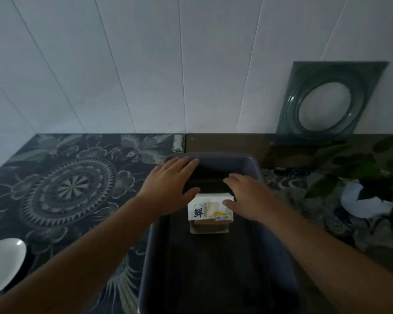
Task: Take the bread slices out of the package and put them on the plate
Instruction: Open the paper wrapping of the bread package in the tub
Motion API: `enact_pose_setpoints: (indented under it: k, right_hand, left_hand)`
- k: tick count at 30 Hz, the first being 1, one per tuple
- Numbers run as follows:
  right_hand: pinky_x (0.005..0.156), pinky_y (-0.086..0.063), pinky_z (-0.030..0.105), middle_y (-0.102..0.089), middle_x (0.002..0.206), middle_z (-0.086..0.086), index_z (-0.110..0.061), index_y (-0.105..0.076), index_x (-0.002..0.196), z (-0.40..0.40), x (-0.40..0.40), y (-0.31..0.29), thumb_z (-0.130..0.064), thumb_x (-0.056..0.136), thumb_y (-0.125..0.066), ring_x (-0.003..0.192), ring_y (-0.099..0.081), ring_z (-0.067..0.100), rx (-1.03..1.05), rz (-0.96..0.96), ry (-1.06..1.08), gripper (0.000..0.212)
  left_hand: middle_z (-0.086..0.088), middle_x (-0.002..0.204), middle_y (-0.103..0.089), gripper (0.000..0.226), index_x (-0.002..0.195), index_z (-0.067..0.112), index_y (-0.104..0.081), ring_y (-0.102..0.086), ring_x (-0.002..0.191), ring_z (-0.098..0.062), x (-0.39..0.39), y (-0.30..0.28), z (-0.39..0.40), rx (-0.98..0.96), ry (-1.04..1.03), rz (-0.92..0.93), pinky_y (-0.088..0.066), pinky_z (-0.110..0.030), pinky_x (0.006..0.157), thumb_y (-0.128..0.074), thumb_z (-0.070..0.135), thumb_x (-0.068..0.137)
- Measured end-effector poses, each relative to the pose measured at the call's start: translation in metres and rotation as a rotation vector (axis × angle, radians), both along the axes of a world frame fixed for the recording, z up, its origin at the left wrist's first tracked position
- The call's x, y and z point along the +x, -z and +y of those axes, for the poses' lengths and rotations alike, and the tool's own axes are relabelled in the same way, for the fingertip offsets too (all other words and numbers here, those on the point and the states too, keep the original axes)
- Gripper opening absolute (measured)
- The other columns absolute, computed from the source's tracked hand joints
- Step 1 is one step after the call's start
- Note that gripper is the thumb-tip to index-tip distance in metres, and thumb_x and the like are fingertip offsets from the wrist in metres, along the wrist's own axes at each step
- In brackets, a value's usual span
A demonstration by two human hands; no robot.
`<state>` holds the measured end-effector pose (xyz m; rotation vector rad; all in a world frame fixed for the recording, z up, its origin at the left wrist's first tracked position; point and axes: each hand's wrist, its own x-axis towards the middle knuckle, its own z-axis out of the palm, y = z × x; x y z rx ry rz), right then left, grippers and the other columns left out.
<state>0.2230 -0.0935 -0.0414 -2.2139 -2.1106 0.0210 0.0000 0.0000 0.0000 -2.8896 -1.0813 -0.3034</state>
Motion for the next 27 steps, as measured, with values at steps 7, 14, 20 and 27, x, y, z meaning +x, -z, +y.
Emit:
enact_pose_setpoints:
  k: [7, 14, 20, 27]
  right_hand:
    - [0.070, -0.049, 0.035, -0.063, 0.114, -0.002, -0.026, -0.058, 0.122, 0.010, 0.006, 0.048, -0.043, 0.081, -0.065, 0.095, -0.061, 0.018, -0.085, 0.080, 0.052, 0.045]
    - [0.057, -0.044, 0.029, -0.059, 0.090, -0.004, -0.024, -0.067, 0.101, 0.014, 0.006, 0.059, -0.029, 0.090, -0.057, 0.074, -0.054, 0.012, -0.031, 0.108, 0.036, 0.016]
    - [0.057, -0.046, 0.029, -0.061, 0.090, -0.003, -0.024, -0.069, 0.097, 0.008, 0.008, 0.064, -0.028, 0.091, -0.059, 0.076, -0.058, 0.014, -0.010, 0.131, 0.025, 0.013]
    - [0.057, -0.052, 0.033, -0.064, 0.088, -0.002, -0.023, -0.070, 0.093, -0.006, 0.009, 0.062, -0.030, 0.089, -0.062, 0.076, -0.061, 0.016, 0.028, 0.075, -0.060, 0.012]
  left_hand:
    - [-0.001, 0.146, -0.048, 0.069, 0.148, 0.028, -0.029, -0.046, 0.130, -0.023, 0.013, 0.059, 0.013, -0.258, -0.034, 0.081, -0.045, -0.045, 0.098, -0.056, 0.049, 0.088]
    - [0.002, 0.122, -0.057, 0.033, 0.126, 0.032, -0.056, -0.058, 0.100, -0.016, 0.019, 0.090, 0.020, -0.403, -0.061, 0.163, -0.050, -0.033, 0.079, -0.055, 0.034, 0.093]
    - [0.005, 0.110, -0.059, 0.018, 0.110, 0.029, -0.062, -0.059, 0.089, -0.012, 0.017, 0.098, 0.019, -0.412, -0.091, 0.077, -0.053, -0.032, 0.073, -0.054, 0.034, 0.094]
    - [0.006, 0.109, -0.060, 0.019, 0.111, 0.029, -0.062, -0.060, 0.090, -0.014, 0.004, 0.099, 0.007, -0.391, -0.074, 0.027, -0.050, -0.029, 0.066, -0.054, 0.035, 0.094]
